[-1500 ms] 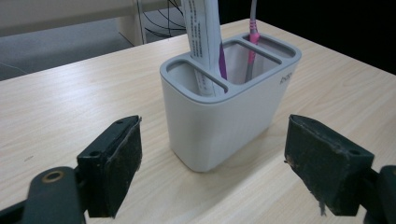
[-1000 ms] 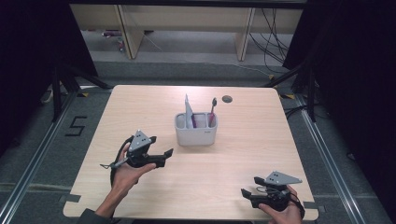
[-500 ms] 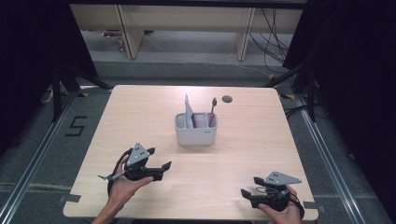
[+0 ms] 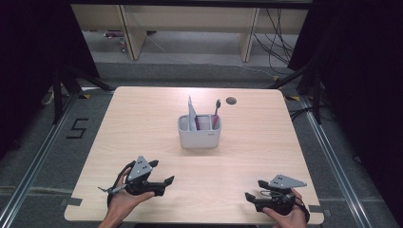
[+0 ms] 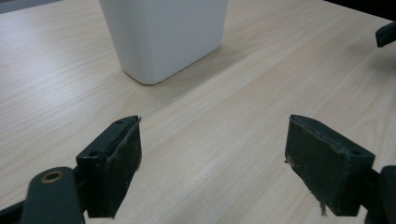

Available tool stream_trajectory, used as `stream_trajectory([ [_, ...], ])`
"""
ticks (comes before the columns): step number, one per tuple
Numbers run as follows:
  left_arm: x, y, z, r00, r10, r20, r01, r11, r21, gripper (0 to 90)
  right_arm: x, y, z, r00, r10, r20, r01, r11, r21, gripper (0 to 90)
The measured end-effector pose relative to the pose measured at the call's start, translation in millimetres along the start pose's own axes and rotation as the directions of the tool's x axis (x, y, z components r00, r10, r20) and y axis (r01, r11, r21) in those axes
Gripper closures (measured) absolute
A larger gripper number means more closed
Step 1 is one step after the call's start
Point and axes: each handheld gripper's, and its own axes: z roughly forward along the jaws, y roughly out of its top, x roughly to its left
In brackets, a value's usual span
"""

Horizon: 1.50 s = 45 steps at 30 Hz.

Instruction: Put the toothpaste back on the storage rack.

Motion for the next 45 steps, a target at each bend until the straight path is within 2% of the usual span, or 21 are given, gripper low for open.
stream_trajectory([
  [1, -1.5, -1.2, -1.3, 1.0000, 0.001, -0.003, -0.001, 1.0000, 0.009, 18.1, 0.0, 0.0, 0.0, 1.0000, 0.000, 0.000, 0.000, 1.000, 0.000, 27.4],
  [2, -2.2, -2.2, -1.9, 1.0000, 0.004, 0.003, -0.004, 0.9999, 0.011, 18.0, 2.7, -0.5, 0.6, 0.9991, 0.039, -0.017, -0.039, 0.999, 0.003, 27.4],
  [4, -4.2, -5.0, -3.0, 0.9998, 0.000, 0.019, 0.000, 0.9999, 0.012, 18.0, 2.7, -0.5, 0.8, 0.9991, 0.038, -0.019, -0.038, 0.999, 0.006, 27.4],
  [6, -7.1, -7.4, -4.7, 0.9996, 0.006, 0.027, -0.006, 0.9998, 0.019, 18.0, 0.8, -0.3, 0.3, 0.9999, 0.000, 0.015, 0.000, 1.000, -0.005, 27.4],
  [7, -8.4, -8.6, -5.7, 0.9996, 0.011, 0.024, -0.012, 0.9995, 0.028, 18.0, 0.8, -0.3, 0.3, 0.9999, -0.001, 0.016, 0.001, 1.000, -0.005, 27.4],
  [8, -9.1, -10.0, -6.0, 0.9994, 0.015, 0.032, -0.016, 0.9994, 0.030, 18.0, 2.9, -0.5, 0.5, 0.9996, 0.028, 0.006, -0.028, 1.000, 0.001, 27.4],
  [13, -13.7, -15.5, -9.2, 0.9990, 0.021, 0.038, -0.023, 0.9986, 0.049, 18.0, 3.7, -0.3, 0.5, 0.9993, 0.037, 0.001, -0.037, 0.999, 0.007, 27.4],
  [19, -15.8, -19.3, -13.6, 0.9982, 0.038, 0.046, -0.040, 0.9980, 0.048, 18.0, 3.5, -0.6, 1.4, 0.9996, 0.029, 0.005, -0.029, 1.000, -0.007, 27.4],
  [20, -17.6, -20.1, -13.9, 0.9989, 0.025, 0.039, -0.027, 0.9986, 0.044, 18.0, 2.7, -0.3, 0.8, 0.9998, 0.015, 0.012, -0.015, 1.000, -0.003, 27.4],
  [25, -19.2, -23.2, -17.6, 0.9969, 0.070, 0.036, -0.072, 0.9951, 0.068, 18.0, 3.9, -0.4, 1.5, 0.9994, 0.034, 0.000, -0.034, 0.999, -0.002, 27.4],
  [29, -24.5, -26.4, -19.6, 0.9972, 0.053, 0.052, -0.057, 0.9963, 0.064, 17.9, 4.0, -0.4, 1.5, 0.9994, 0.035, -0.001, -0.035, 0.999, -0.001, 27.4],
  [32, -27.6, -28.0, -22.1, 0.9963, 0.065, 0.055, -0.069, 0.9950, 0.072, 17.9, 4.2, -0.4, 1.6, 0.9994, 0.034, -0.002, -0.034, 0.999, -0.001, 27.4],
  [34, -30.3, -29.7, -22.2, 0.9961, 0.058, 0.066, -0.062, 0.9963, 0.060, 17.9, 4.2, -0.4, 1.5, 0.9995, 0.032, 0.000, -0.032, 0.999, -0.002, 27.4],
  [35, -30.3, -30.0, -23.6, 0.9950, 0.072, 0.070, -0.077, 0.9942, 0.076, 17.9, 4.4, -0.3, 1.5, 0.9994, 0.035, -0.005, -0.035, 0.999, 0.000, 27.4],
  [36, -32.2, -31.1, -23.7, 0.9957, 0.064, 0.067, -0.069, 0.9952, 0.070, 17.8, 3.6, -0.5, 2.5, 0.9998, 0.020, 0.004, -0.020, 1.000, -0.004, 27.4],
  [38, -32.4, -32.0, -25.4, 0.9944, 0.082, 0.066, -0.088, 0.9929, 0.080, 17.4, 4.7, 0.0, 0.8, 0.9995, 0.032, -0.002, -0.032, 0.999, 0.006, 27.4],
  [39, -34.7, -32.8, -25.9, 0.9951, 0.073, 0.067, -0.077, 0.9944, 0.072, 17.3, 4.7, 0.0, 0.9, 0.9995, 0.031, -0.002, -0.031, 0.999, 0.007, 27.4],
  [40, -35.3, -33.4, -26.7, 0.9945, 0.079, 0.069, -0.084, 0.9937, 0.074, 17.3, 3.5, 0.1, 1.1, 0.9999, 0.011, 0.006, -0.011, 1.000, -0.002, 27.4],
  [41, -35.8, -34.1, -26.8, 0.9940, 0.085, 0.068, -0.090, 0.9932, 0.073, 17.2, 4.3, 0.0, 1.0, 0.9998, 0.021, 0.005, -0.021, 1.000, 0.001, 27.4],
  [44, -36.5, -37.1, -25.4, 0.9931, 0.101, 0.060, -0.106, 0.9903, 0.090, 17.1, 4.1, 0.3, 0.9, 0.9999, 0.012, 0.009, -0.012, 1.000, 0.001, 27.4],
  [45, -36.8, -38.7, -23.4, 0.9930, 0.100, 0.063, -0.105, 0.9904, 0.090, 17.0, 2.9, 0.5, 1.3, 0.9999, -0.008, 0.011, 0.008, 1.000, -0.006, 27.4],
])
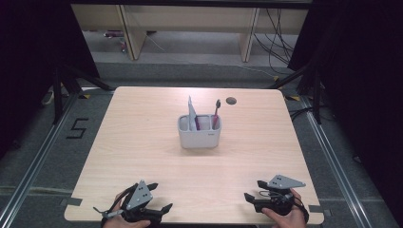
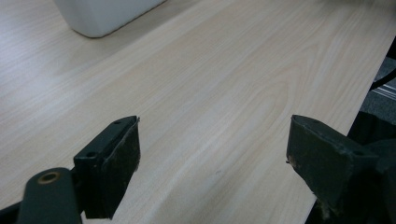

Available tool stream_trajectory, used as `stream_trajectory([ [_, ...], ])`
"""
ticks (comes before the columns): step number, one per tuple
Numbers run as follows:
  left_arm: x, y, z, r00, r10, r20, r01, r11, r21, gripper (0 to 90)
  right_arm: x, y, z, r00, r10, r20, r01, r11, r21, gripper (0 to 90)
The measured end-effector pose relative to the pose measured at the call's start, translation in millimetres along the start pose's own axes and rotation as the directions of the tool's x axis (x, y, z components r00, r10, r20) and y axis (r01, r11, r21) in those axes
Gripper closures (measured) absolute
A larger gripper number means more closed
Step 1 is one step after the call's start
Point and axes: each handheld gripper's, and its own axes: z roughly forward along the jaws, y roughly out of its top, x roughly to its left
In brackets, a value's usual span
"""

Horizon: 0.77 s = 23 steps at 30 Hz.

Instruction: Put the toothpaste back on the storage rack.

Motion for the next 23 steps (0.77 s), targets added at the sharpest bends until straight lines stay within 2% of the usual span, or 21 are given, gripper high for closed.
stream_trajectory([
  [1, 0.1, 0.0, -0.7, 1.0000, 0.007, -0.003, -0.007, 0.9997, 0.022, 17.0, 0.4, 0.1, -0.1, 1.0000, -0.002, 0.008, 0.002, 1.000, 0.002, 27.4],
  [4, 0.2, -0.1, 0.9, 0.9998, 0.016, -0.011, -0.016, 0.9997, 0.017, 17.0, 0.9, 0.3, 0.4, 1.0000, 0.002, -0.006, -0.002, 1.000, 0.004, 27.4],
  [5, 0.6, -0.1, 1.5, 0.9998, 0.016, -0.009, -0.016, 0.9998, 0.013, 17.0, 0.7, 0.1, 1.2, 1.0000, -0.002, -0.005, 0.002, 1.000, 0.002, 27.4],
  [7, 1.4, -0.1, 0.4, 0.9986, 0.042, -0.033, -0.041, 0.9987, 0.030, 17.0, 0.9, -0.1, 0.9, 0.9999, -0.009, 0.012, 0.009, 1.000, 0.000, 27.4],
  [8, 0.8, -0.6, 1.7, 0.9991, 0.030, -0.029, -0.029, 0.9995, 0.015, 17.0, 0.8, -0.1, 1.8, 1.0000, -0.007, 0.001, 0.007, 1.000, 0.001, 27.4],
  [9, 0.8, -1.0, 2.7, 0.9994, 0.018, -0.029, -0.018, 0.9998, 0.006, 17.0, 1.0, 0.1, 1.2, 0.9999, -0.009, 0.010, 0.009, 1.000, 0.001, 27.4],
  [11, 2.9, -0.7, 1.5, 0.9988, 0.039, -0.030, -0.038, 0.9989, 0.029, 17.0, 1.0, 0.1, 0.6, 0.9999, -0.012, 0.007, 0.012, 1.000, 0.001, 27.4],
  [12, 1.8, -0.9, 2.7, 0.9992, 0.022, -0.032, -0.021, 0.9997, 0.013, 17.0, 1.0, 0.3, 0.3, 0.9999, -0.014, 0.009, 0.014, 1.000, 0.008, 27.4],
  [15, 1.6, -0.8, 2.9, 0.9994, 0.018, -0.031, -0.018, 0.9998, 0.006, 17.0, 0.9, 0.2, 0.9, 0.9998, -0.016, 0.013, 0.016, 1.000, 0.005, 27.4],
  [18, 3.3, -0.5, 1.6, 0.9988, 0.037, -0.031, -0.036, 0.9991, 0.022, 17.0, 0.9, 0.0, 0.6, 0.9999, -0.013, 0.008, 0.013, 1.000, 0.002, 27.4],
  [19, 2.1, -0.6, 2.6, 0.9991, 0.019, -0.039, -0.019, 0.9998, 0.003, 17.0, 0.9, 0.1, 0.3, 0.9999, -0.013, 0.007, 0.013, 1.000, 0.006, 27.4],
  [21, 1.7, -0.3, 2.0, 0.9992, 0.006, -0.040, -0.006, 1.0000, -0.001, 17.0, 1.0, 0.1, 0.3, 0.9999, -0.013, 0.006, 0.013, 1.000, 0.006, 27.4],
  [23, 4.4, -0.2, 0.5, 0.9987, 0.033, -0.039, -0.032, 0.9992, 0.022, 17.0, 0.8, 0.0, 0.9, 0.9998, -0.017, 0.010, 0.017, 1.000, 0.003, 27.4],
])
